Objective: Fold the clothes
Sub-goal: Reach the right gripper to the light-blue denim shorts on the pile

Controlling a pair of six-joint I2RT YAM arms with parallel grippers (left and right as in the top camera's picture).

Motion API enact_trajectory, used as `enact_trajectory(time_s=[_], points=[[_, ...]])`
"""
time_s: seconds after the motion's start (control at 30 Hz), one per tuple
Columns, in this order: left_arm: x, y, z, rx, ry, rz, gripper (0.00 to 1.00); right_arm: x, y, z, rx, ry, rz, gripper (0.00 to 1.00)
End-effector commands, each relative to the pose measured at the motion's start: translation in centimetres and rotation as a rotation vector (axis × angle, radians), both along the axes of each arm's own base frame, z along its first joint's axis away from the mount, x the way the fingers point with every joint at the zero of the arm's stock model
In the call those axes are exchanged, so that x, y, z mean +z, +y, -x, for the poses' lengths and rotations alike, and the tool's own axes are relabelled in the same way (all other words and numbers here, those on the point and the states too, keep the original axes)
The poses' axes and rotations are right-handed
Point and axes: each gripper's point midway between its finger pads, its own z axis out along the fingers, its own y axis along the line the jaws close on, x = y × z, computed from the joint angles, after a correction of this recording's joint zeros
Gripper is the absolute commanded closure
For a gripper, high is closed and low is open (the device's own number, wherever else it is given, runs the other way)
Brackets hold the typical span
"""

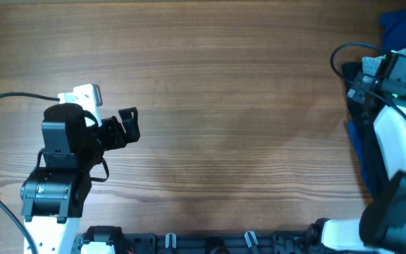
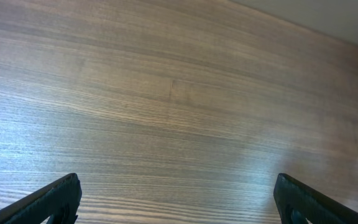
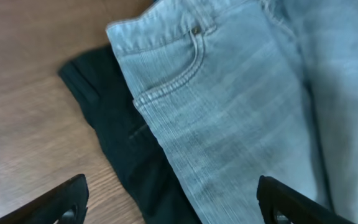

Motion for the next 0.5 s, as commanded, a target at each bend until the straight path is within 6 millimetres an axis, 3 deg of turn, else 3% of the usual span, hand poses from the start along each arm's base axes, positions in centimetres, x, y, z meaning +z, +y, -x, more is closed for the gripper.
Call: enact_trajectory(time_s=[0.0,0.23,0.47], points=[[0.9,-0.4,-0.2,-0.014,-0.019,0.016,0.0,-1.3,-1.6,0.3,-0.068,0.046,0.051,0.16],[0.9,-0.4,-0.2,-0.014,-0.019,0.016,0.0,-5.1,-2.8,1.5,-0.114,0.173,0.081,0.16],[0.9,-0.4,-0.2,-0.014,-0.019,0.016,0.0,-5.9,-4.3,1.8,-0.159,0.176,0.096,0.19]])
